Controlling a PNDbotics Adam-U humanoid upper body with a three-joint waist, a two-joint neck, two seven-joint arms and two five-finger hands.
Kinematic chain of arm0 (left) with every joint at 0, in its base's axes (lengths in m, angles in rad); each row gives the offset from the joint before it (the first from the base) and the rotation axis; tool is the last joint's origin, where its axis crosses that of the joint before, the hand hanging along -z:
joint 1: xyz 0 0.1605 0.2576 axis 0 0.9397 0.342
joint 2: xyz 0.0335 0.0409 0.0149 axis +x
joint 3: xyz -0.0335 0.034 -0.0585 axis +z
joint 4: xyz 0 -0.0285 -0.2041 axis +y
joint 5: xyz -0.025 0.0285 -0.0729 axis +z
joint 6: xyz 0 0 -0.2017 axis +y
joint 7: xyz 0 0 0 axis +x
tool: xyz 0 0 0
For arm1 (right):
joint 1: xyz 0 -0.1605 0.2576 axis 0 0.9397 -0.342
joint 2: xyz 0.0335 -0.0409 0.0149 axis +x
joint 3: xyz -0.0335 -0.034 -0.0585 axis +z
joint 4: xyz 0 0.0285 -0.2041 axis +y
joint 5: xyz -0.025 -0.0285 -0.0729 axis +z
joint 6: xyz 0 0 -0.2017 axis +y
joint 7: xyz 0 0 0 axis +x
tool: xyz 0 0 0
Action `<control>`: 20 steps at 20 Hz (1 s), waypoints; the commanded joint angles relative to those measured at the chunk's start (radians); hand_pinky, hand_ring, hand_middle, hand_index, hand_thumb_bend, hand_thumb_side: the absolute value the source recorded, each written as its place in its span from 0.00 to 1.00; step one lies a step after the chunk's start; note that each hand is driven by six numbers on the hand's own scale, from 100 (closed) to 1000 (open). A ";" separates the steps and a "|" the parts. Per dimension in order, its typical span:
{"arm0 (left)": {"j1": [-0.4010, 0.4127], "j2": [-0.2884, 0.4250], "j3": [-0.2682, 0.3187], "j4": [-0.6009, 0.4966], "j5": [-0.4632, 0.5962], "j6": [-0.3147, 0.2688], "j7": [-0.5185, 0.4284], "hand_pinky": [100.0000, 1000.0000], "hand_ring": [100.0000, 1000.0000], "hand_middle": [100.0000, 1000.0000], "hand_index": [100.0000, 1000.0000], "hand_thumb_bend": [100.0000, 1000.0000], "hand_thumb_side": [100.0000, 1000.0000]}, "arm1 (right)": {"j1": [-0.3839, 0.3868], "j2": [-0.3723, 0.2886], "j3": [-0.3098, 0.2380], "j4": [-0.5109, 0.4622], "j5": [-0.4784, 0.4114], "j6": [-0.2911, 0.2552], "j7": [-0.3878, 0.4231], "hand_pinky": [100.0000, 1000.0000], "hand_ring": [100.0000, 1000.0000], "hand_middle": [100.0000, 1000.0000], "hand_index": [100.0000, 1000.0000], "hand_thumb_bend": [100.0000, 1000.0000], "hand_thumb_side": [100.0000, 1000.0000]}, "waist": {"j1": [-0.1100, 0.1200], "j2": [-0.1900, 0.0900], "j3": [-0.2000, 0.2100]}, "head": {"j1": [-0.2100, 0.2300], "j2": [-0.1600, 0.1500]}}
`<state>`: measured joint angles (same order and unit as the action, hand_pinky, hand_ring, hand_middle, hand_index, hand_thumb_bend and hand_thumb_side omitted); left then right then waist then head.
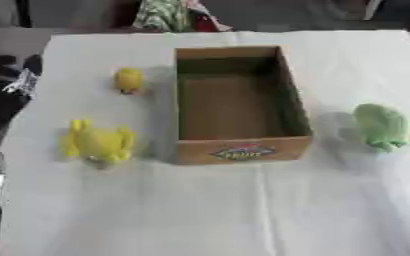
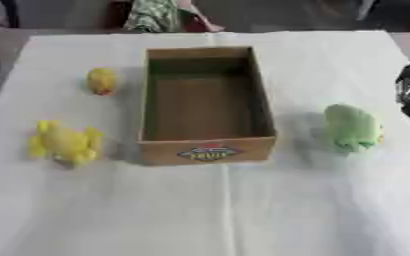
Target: Pick up objects on the table and place them in the box.
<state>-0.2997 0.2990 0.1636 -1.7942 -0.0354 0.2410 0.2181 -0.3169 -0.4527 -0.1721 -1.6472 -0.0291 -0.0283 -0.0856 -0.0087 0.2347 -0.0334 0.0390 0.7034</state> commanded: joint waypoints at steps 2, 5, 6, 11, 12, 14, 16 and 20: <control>-0.008 0.016 0.009 -0.021 0.002 0.000 -0.002 0.52 0.39 0.44 0.63 0.46 0.28 | -0.008 -0.019 -0.006 -0.021 -0.005 -0.001 0.001 0.66 0.76 0.75 0.78 0.00 0.04 | -0.002 -0.016 -0.001 | 0.002 -0.001; -0.008 0.017 0.009 -0.021 0.002 0.000 -0.002 0.52 0.39 0.44 0.63 0.46 0.28 | -0.008 -0.019 -0.007 -0.021 -0.005 -0.001 0.000 0.66 0.76 0.75 0.78 0.00 0.04 | -0.002 -0.015 -0.001 | 0.002 -0.001; -0.008 0.017 0.009 -0.021 0.002 0.000 -0.002 0.52 0.39 0.44 0.63 0.46 0.27 | -0.008 -0.019 -0.007 -0.021 -0.005 -0.001 0.000 0.66 0.76 0.75 0.78 0.00 0.04 | -0.002 -0.015 -0.001 | 0.002 0.000; -0.009 0.021 0.009 -0.021 0.000 0.000 -0.005 0.52 0.39 0.44 0.63 0.47 0.26 | -0.008 -0.019 -0.007 -0.021 -0.005 -0.001 0.000 0.66 0.76 0.75 0.78 0.00 0.04 | -0.001 -0.015 -0.002 | 0.003 0.000; -0.009 0.027 0.006 -0.021 -0.004 0.000 -0.012 0.53 0.40 0.45 0.65 0.48 0.25 | -0.007 -0.019 -0.007 -0.021 -0.005 -0.001 0.001 0.66 0.76 0.75 0.78 0.00 0.04 | -0.001 -0.015 -0.003 | 0.003 0.000; -0.010 0.041 -0.001 -0.020 -0.019 -0.001 -0.038 0.54 0.41 0.46 0.65 0.49 0.24 | -0.007 -0.019 -0.006 -0.020 -0.004 -0.001 0.001 0.66 0.76 0.75 0.78 0.00 0.04 | 0.000 -0.016 -0.004 | 0.005 -0.002; -0.009 0.074 -0.024 -0.018 -0.044 -0.006 -0.070 0.55 0.41 0.47 0.66 0.52 0.25 | -0.009 -0.022 -0.006 -0.020 -0.004 -0.001 0.001 0.66 0.76 0.75 0.78 0.00 0.04 | 0.003 -0.018 -0.007 | 0.006 -0.002; -0.005 0.174 -0.083 -0.004 -0.103 -0.026 -0.136 0.56 0.42 0.47 0.67 0.53 0.25 | -0.008 -0.025 -0.003 -0.019 -0.003 0.000 0.004 0.66 0.75 0.75 0.78 0.00 0.04 | 0.011 -0.021 -0.014 | 0.010 0.000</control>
<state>-0.2986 0.4170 0.0923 -1.7892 -0.1201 0.2214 0.1014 -0.3166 -0.4527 -0.1717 -1.6472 -0.0291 -0.0278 -0.0851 0.0041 0.2332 -0.0461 0.0450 0.7034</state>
